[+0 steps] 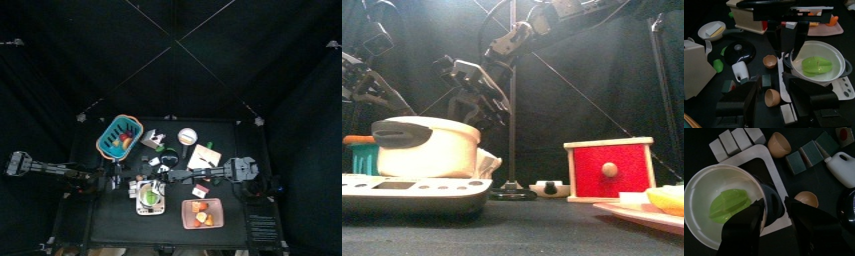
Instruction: Grab drawer handle
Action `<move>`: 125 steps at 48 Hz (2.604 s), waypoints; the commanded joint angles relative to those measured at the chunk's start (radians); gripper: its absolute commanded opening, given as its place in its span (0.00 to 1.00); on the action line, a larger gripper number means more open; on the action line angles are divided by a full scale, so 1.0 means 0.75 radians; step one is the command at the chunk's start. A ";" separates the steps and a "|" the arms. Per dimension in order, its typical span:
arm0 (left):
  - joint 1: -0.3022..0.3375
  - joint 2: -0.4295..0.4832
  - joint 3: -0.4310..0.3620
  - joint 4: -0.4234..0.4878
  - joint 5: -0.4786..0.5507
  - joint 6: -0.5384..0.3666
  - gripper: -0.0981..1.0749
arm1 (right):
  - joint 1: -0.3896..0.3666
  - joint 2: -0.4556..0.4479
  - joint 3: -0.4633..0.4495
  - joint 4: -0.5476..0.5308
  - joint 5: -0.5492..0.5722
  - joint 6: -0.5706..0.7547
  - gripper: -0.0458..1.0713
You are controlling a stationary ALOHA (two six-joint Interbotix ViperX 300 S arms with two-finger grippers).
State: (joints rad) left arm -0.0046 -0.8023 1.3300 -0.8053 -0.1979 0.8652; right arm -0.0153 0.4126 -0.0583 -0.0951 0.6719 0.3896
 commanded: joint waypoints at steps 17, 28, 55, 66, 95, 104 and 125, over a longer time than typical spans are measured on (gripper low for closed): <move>-0.004 0.033 -0.141 -0.049 -0.051 -0.051 0.77 | -0.049 -0.405 0.243 -0.065 -0.102 0.022 0.73; -0.006 0.241 -0.366 -0.139 -0.061 -0.221 0.77 | -0.115 -0.644 0.540 -0.059 -0.270 0.027 0.72; 0.043 1.023 -1.014 -0.215 -0.041 -0.554 0.77 | -0.472 -1.207 1.129 -0.086 -0.497 0.025 0.72; 0.067 1.237 -1.237 -0.299 0.016 -0.579 0.78 | -0.522 -1.313 1.227 -0.098 -0.530 0.020 0.63; 0.094 1.444 -1.415 -0.372 0.186 -0.581 0.80 | -0.837 -1.368 1.370 -0.106 -0.430 0.025 0.47; 0.096 1.479 -1.436 -0.376 0.184 -0.585 0.80 | -0.916 -1.348 1.415 -0.084 -0.427 0.025 0.47; 0.096 1.485 -1.428 -0.378 0.211 -0.585 0.80 | -0.865 -1.258 1.438 -0.043 -0.464 0.025 0.47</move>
State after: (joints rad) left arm 0.0644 0.3237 0.2838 -1.0876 -0.0430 0.4249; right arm -0.6842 -0.5400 1.0354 -0.1396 0.3451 0.4080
